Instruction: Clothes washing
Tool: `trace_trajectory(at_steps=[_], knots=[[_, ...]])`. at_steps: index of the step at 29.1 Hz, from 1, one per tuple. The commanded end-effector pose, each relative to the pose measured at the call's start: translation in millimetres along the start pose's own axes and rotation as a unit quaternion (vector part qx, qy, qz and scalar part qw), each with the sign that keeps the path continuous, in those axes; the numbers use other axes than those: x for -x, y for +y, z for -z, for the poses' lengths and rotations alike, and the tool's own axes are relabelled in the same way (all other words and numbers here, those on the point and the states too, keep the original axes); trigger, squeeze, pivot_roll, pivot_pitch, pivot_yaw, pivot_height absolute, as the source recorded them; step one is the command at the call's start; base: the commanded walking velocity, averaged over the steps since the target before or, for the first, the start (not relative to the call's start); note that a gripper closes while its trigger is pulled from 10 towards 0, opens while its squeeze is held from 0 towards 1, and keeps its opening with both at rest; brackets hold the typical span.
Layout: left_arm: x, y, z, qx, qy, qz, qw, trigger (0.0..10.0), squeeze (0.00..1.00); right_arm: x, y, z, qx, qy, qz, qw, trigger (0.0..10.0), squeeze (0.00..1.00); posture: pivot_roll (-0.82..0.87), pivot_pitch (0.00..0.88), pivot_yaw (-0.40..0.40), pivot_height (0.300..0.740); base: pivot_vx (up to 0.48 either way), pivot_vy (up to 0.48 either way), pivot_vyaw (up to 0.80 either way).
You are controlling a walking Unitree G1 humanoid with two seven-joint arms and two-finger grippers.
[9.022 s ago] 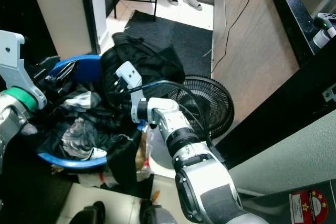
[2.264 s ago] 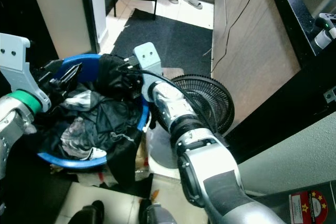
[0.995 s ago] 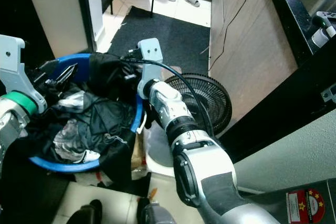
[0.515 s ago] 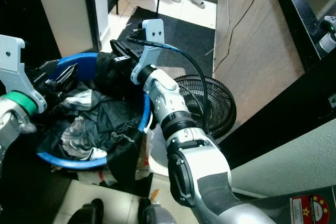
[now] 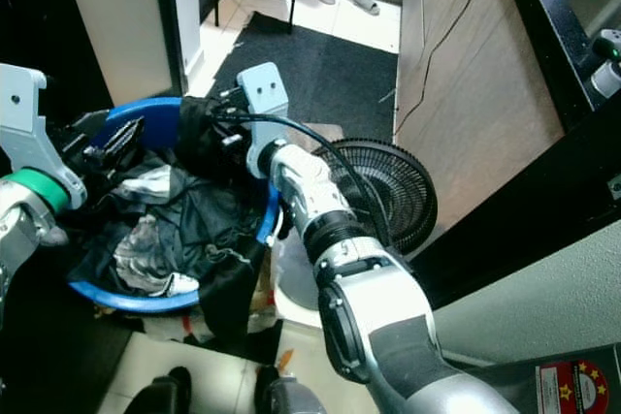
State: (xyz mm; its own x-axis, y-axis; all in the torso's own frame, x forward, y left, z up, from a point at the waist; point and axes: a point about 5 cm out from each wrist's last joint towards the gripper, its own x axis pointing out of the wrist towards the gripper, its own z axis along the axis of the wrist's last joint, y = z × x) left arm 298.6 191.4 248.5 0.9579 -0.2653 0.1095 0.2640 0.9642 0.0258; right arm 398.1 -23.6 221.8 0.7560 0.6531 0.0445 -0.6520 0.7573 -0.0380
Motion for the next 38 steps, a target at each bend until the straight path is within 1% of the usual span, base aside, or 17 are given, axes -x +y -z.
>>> trace_trajectory(at_steps=[1, 8, 13, 14, 16, 20, 22, 23, 24, 29, 31, 32, 33, 34, 35, 36, 38], knots=[[0.4, -3.5, 2.4, 0.0, 0.004, 0.007, 1.0, 10.0, 0.0, 1.2, -0.6, 6.0, -0.001, 0.017, -0.002, 1.0, 10.0, 1.0, 0.16, 0.133, -0.092, 0.74, 0.0, 0.0, 0.0], [0.8, -3.5, 3.2, -0.001, 0.005, 0.005, 1.0, 10.0, 0.0, -0.9, 0.0, 0.4, 0.009, 0.026, -0.016, 1.0, 10.0, 1.0, 0.16, 0.131, -0.094, 0.74, 0.0, 0.0, 0.0], [1.4, -3.5, 3.7, -0.001, 0.005, 0.005, 1.0, 10.0, 0.0, -5.8, 5.4, -16.2, -0.018, 0.002, -0.054, 0.998, 10.0, 1.0, 0.16, 0.133, -0.095, 0.74, 0.0, 0.0, 0.0], [1.6, -3.2, 3.9, -0.001, 0.006, 0.004, 1.0, 10.0, 0.0, -6.5, 11.6, -14.4, -0.018, 0.006, -0.084, 0.996, 10.0, 0.0, 0.16, 0.135, -0.094, 0.74, 0.0, 0.0, 0.0], [1.6, -3.2, 3.9, -0.001, 0.006, 0.004, 1.0, 10.0, 0.0, -6.5, 11.6, -14.4, -0.018, 0.006, -0.084, 0.996, 10.0, 0.0, 0.16, 0.135, -0.094, 0.74, 0.0, 0.0, 0.0], [1.7, -3.2, 4.5, -0.001, 0.008, 0.004, 1.0, 10.0, 0.0, -5.3, 24.1, 4.2, -0.003, 0.047, -0.127, 0.991, 10.0, 0.0, 0.16, 0.143, -0.094, 0.74, 0.0, 0.0, 0.0], [1.6, -3.3, 4.7, -0.001, 0.008, 0.004, 1.0, 10.0, 0.0, -1.6, 30.2, 25.4, 0.037, 0.091, -0.137, 0.986, 10.0, 0.0, 0.16, 0.144, -0.095, 0.74, 0.0, 0.0, 0.0], [1.6, -3.3, 4.7, -0.001, 0.008, 0.004, 1.0, 10.0, 0.0, -1.6, 30.2, 25.4, 0.037, 0.091, -0.137, 0.986, 10.0, 0.0, 0.16, 0.144, -0.095, 0.74, 0.0, 0.0, 0.0], [1.9, -3.1, 4.9, -0.001, 0.009, 0.003, 1.0, 10.0, 0.0, 0.6, 30.1, 34.0, 0.062, 0.11, -0.131, 0.983, 10.0, 0.0, 0.16, 0.144, -0.095, 0.74, 0.0, 0.0, 0.0], [2.4, -2.7, 5.6, -0.001, 0.01, 0.002, 1.0, 10.0, 0.0, 3.3, 24.0, 41.1, 0.112, 0.129, -0.1, 0.98, 10.0, 0.0, 0.16, 0.149, -0.094, 0.74, 0.0, 0.0, 0.0], [2.2, -2.7, 5.6, -0.001, 0.01, 0.001, 1.0, 10.0, 0.0, 5.2, 9.8, 34.7, 0.115, 0.12, -0.057, 0.984, 10.0, 0.0, 0.16, 0.151, -0.092, 0.74, 0.0, 0.0, 0.0], [2.2, -2.7, 5.6, -0.001, 0.01, 0.001, 1.0, 10.0, 0.0, 5.2, 9.8, 34.7, 0.115, 0.12, -0.057, 0.984, 10.0, 0.0, 0.16, 0.151, -0.092, 0.74, 0.0, 0.0, 0.0], [1.9, -2.6, 5.7, -0.001, 0.01, 0.002, 1.0, 10.0, 0.0, 6.8, -2.6, 24.4, 0.101, 0.099, -0.028, 0.99, 10.0, 0.0, 0.15, 0.152, -0.089, 0.74, 0.0, 0.0, 0.0], [1.9, -2.6, 5.7, -0.001, 0.01, 0.002, 1.0, 10.0, 0.0, 6.8, -2.6, 24.4, 0.101, 0.099, -0.028, 0.99, 10.0, 0.0, 0.15, 0.152, -0.089, 0.74, 0.0, 0.0, 0.0], [1.3, -2.8, 6.0, -0.001, 0.011, 0.002, 1.0, 10.0, 0.0, 9.9, -18.2, 11.0, 0.087, 0.073, 0.006, 0.994, 10.0, 0.0, 0.15, 0.152, -0.086, 0.74, 0.0, 0.0, 0.0], [1.3, -2.8, 6.0, -0.001, 0.011, 0.002, 1.0, 10.0, 0.0, 9.9, -18.2, 11.0, 0.087, 0.073, 0.006, 0.994, 10.0, 0.0, 0.15, 0.152, -0.086, 0.74, 0.0, 0.0, 0.0], [0.5, -3.2, 6.4, 0.0, 0.011, 0.004, 1.0, 10.0, 0.0, 17.5, -41.9, -9.9, 0.073, 0.032, 0.048, 0.996, 10.0, 0.0, 0.15, 0.151, -0.081, 0.74, 0.0, 0.0, 0.0]])
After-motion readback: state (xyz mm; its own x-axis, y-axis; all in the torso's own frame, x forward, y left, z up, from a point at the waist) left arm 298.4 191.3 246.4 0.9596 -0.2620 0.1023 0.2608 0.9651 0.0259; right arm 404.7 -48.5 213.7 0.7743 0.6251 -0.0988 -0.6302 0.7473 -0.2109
